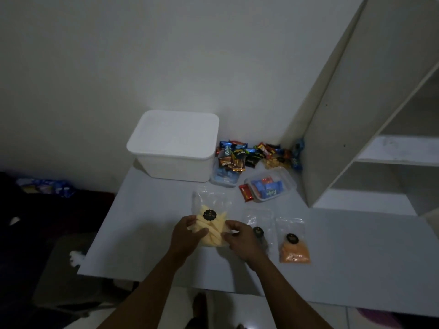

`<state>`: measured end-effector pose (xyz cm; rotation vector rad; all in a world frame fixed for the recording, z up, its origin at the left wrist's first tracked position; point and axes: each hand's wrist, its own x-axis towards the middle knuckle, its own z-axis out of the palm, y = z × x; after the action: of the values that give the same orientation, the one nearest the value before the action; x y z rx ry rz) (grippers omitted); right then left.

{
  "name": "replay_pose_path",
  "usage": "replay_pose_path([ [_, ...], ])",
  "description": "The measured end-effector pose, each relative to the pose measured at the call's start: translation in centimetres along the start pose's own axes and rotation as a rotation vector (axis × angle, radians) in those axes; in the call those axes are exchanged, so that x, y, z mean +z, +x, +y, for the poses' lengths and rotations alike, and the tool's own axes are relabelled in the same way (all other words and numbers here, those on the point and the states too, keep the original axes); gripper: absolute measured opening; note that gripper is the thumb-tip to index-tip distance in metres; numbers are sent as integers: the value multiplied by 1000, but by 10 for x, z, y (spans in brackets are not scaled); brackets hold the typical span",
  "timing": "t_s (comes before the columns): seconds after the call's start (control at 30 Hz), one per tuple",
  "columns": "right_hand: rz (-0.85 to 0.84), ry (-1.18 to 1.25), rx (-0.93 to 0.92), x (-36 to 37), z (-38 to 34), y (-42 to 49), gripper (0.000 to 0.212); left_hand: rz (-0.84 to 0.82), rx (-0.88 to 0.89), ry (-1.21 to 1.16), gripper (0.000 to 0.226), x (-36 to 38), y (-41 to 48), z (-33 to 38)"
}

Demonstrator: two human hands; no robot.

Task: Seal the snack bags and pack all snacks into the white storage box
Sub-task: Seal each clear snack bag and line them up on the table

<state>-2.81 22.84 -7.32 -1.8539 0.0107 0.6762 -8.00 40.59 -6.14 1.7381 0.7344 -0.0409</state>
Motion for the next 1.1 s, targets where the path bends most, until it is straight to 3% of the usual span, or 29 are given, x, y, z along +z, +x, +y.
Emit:
replay_pose_path([
  [0.43, 4, -282, 125, 48, 37, 26, 53, -143, -19, 339, 56, -17, 41, -50],
  [0.73, 115, -401, 107, 48, 29, 23, 24, -314, -84, 312, 62, -23, 67, -50],
  [1.1, 334, -354, 48, 14, -26, 50, 33, -301, 121, 375, 65, 1, 105, 22],
])
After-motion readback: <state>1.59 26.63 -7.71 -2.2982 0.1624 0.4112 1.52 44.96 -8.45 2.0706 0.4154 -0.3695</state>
